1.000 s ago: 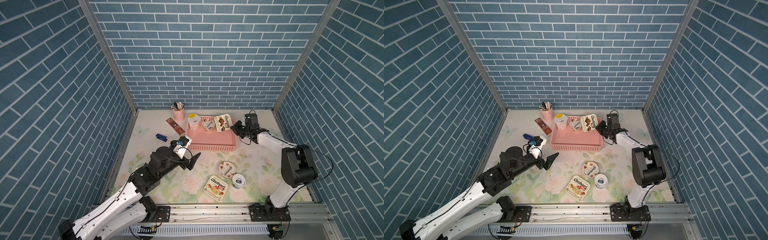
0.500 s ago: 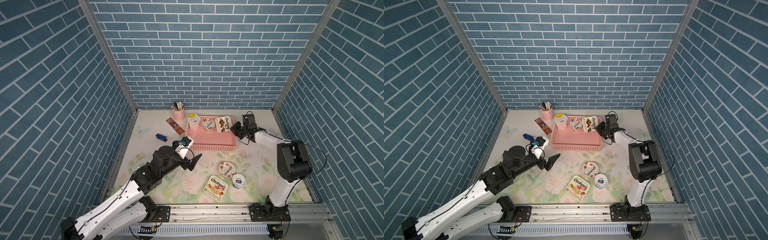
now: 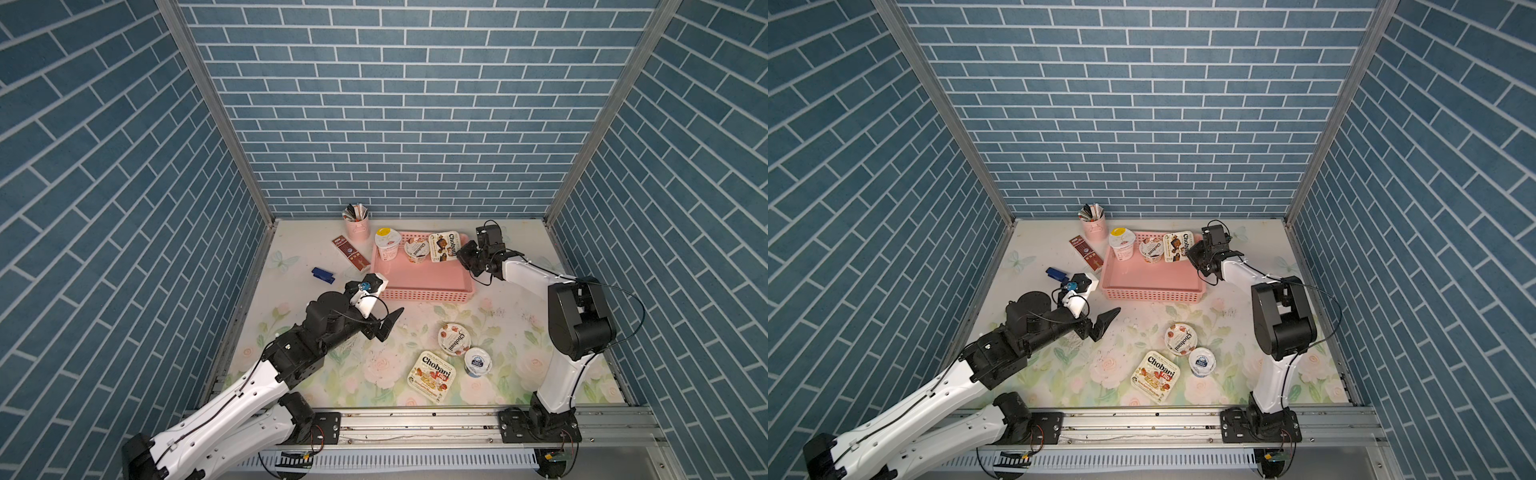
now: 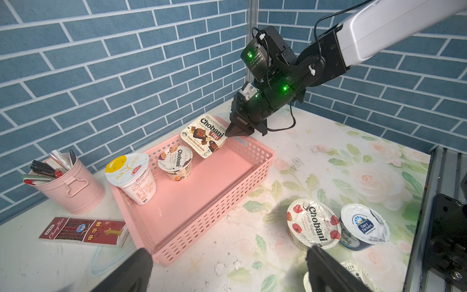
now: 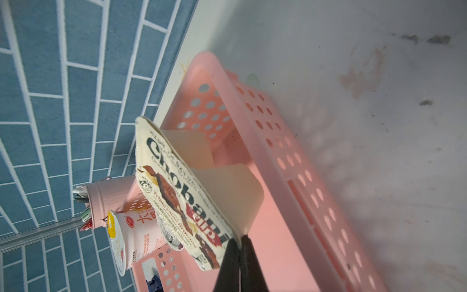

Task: Put the yogurt in the basket
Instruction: Place the yogurt in the basket.

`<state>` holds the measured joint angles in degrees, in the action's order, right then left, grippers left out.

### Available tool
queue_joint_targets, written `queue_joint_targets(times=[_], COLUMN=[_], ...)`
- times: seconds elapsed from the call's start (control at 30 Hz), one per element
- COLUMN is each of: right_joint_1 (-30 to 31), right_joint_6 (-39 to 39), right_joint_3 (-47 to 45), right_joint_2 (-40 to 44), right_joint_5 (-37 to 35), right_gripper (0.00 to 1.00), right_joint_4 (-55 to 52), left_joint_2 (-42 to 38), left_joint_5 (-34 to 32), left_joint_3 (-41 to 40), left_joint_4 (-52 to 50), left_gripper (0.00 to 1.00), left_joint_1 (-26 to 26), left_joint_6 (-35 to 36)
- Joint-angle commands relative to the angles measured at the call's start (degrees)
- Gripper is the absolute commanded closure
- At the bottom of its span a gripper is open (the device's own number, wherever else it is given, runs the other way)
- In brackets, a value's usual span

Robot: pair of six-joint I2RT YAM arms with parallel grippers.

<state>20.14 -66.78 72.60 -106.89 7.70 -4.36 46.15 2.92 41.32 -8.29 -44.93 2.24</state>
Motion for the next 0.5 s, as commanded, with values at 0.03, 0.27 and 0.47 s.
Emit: queue_joint_targets(times=[0.03, 0.27, 0.47], right_joint_1=[1.3, 1.6, 1.9], right_joint_6=[-3.4, -5.0, -5.6], right_joint_3=[0.6, -1.5, -2.1], right_joint_2=[1.4, 3.2, 3.3], right_joint_5=[-4.8, -7.7, -8.9], right_gripper=[1.0, 1.0, 1.0], right_joint_4=[-2.9, -3.7, -3.9], left_joint_2=[0.3, 0.1, -0.1], left_joint_5=[0.9, 1.3, 1.6], left_joint_3=[0.0, 0.0, -0.1], left_joint_4=[-0.3, -0.5, -0.6], left_gripper=[0.0, 0.0, 0.0], left_joint_1=[-0.2, -0.2, -0.2], left_joint_6=[0.7, 0.7, 0.6])
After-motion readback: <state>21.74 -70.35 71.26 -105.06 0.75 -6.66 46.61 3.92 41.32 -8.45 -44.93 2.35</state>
